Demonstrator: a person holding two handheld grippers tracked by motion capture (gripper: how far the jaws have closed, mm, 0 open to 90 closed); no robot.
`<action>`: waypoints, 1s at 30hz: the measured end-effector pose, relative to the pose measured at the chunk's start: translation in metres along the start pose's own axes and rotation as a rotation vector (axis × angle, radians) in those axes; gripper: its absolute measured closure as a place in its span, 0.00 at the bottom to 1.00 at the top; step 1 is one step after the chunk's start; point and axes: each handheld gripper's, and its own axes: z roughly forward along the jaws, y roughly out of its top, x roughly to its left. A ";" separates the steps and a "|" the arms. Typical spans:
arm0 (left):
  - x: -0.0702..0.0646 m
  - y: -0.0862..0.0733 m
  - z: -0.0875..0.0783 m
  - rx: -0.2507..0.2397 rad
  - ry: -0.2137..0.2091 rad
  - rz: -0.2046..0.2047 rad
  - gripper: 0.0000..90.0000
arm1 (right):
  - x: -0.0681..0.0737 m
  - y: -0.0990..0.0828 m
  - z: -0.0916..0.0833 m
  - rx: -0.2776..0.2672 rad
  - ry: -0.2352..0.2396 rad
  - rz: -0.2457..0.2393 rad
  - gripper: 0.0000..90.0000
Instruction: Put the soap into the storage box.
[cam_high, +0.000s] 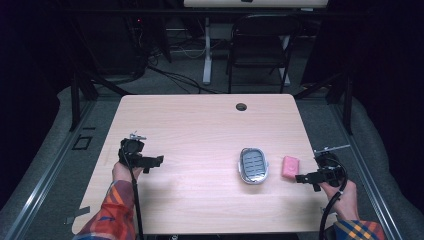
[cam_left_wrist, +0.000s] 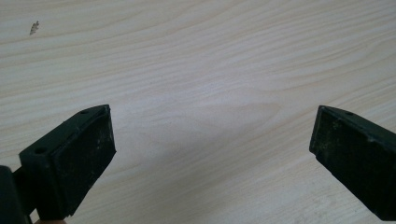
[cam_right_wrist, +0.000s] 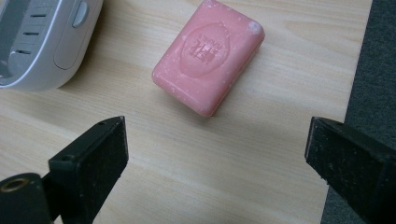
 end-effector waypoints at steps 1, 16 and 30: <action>0.000 0.000 0.000 0.000 0.001 0.000 0.00 | 0.000 0.000 0.000 0.007 -0.006 -0.002 0.06; -0.002 0.002 0.003 0.012 -0.004 0.017 0.00 | -0.003 0.000 0.004 0.019 -0.006 0.060 0.03; -0.003 0.003 0.005 0.013 -0.007 0.026 0.00 | 0.001 0.011 0.016 0.037 0.021 0.075 0.00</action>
